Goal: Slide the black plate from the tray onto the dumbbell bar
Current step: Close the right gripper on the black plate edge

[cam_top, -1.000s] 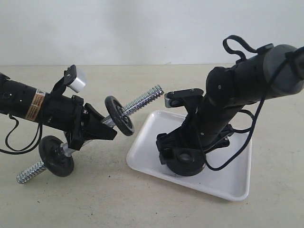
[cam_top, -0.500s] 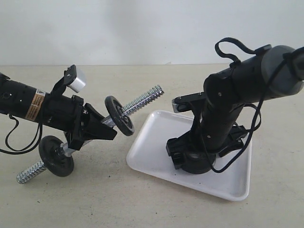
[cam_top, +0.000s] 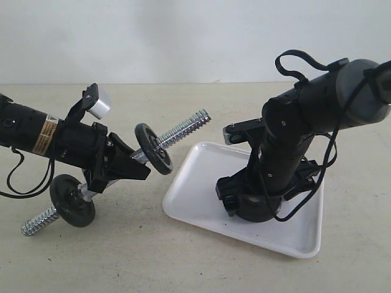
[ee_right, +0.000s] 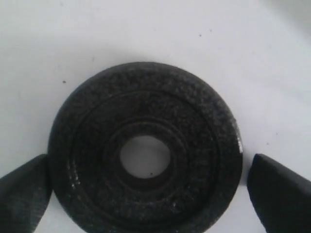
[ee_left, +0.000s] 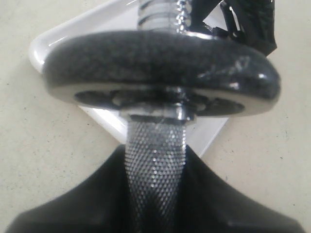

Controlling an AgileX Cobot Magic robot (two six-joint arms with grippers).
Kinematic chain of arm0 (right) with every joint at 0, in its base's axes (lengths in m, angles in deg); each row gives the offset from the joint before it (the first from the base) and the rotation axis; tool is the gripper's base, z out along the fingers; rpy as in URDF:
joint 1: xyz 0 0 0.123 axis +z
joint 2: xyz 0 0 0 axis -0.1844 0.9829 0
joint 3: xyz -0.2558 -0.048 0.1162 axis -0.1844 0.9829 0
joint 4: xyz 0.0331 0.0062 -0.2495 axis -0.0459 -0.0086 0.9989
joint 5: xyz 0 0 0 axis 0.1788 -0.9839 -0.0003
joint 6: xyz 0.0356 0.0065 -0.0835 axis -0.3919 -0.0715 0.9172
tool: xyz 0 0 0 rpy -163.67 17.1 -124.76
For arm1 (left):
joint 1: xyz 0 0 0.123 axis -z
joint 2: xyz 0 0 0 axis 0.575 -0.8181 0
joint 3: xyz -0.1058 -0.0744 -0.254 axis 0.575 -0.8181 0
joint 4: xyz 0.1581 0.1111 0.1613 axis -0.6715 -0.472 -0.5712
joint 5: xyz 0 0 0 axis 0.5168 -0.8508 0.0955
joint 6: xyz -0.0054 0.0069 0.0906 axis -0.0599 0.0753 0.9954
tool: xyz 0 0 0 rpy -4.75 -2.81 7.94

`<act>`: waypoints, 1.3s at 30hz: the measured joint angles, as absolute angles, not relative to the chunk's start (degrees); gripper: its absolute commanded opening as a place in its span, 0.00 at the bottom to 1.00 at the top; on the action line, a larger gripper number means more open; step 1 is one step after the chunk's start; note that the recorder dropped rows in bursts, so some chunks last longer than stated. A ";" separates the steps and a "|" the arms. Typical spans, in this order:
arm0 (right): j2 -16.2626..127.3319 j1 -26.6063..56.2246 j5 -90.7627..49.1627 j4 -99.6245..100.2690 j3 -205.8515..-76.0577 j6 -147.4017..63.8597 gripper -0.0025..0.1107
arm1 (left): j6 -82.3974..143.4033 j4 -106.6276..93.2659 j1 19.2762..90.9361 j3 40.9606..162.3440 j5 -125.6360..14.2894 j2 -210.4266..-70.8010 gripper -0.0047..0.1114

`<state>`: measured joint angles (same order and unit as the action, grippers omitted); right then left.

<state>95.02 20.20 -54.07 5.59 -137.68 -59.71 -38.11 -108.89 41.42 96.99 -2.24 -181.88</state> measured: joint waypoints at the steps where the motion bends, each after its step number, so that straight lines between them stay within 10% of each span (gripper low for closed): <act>1: 95.02 20.20 -53.69 5.59 -137.68 -59.71 0.95 | -38.11 -108.89 41.42 96.99 -2.24 -181.88 0.08; 33: 95.12 20.20 -51.86 5.73 -137.57 -59.48 0.95 | -38.11 -108.89 41.42 96.99 -2.24 -181.88 0.08; 39: 95.12 20.20 -52.00 3.89 -137.57 -58.08 0.64 | -38.11 -108.89 41.42 96.99 -2.24 -181.88 0.08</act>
<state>95.12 20.20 -52.00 3.89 -137.57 -58.08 -38.11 -108.89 41.42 96.99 -2.24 -181.88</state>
